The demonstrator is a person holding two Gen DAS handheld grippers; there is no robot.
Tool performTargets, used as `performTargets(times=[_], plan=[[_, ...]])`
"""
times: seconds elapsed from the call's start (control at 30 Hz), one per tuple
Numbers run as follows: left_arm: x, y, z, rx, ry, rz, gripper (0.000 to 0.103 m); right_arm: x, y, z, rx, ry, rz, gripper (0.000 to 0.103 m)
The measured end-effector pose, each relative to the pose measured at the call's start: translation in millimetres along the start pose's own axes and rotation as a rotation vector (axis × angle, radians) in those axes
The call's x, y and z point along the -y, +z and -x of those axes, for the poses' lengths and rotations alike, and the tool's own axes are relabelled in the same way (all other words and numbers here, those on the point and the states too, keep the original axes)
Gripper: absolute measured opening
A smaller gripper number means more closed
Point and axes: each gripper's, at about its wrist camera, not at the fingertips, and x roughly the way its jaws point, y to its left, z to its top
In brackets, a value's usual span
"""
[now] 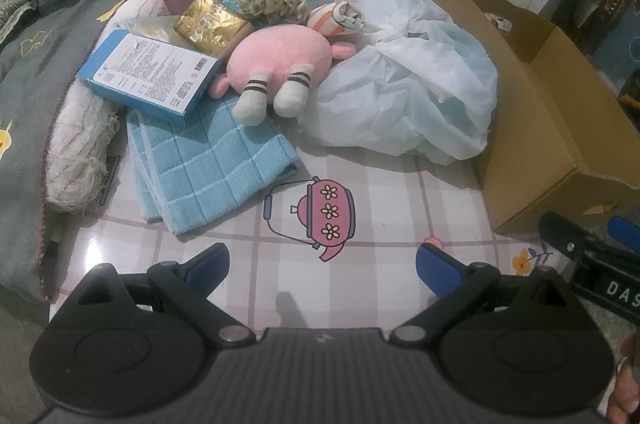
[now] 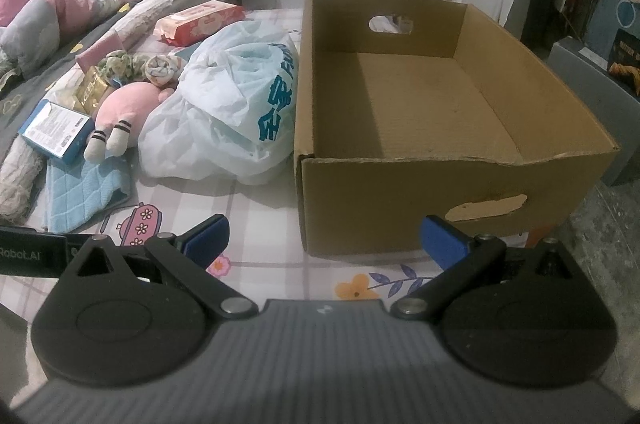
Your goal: Organize soft objects
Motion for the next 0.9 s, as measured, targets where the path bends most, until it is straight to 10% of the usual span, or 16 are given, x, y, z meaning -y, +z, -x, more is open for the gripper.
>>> performTargets(times=[0.9], plan=[[0.1,-0.4,0.4,0.002,0.001,-0.002,0.1,-2.7,0.1,-3.4,-0.012,0.004,0.0,0.102]])
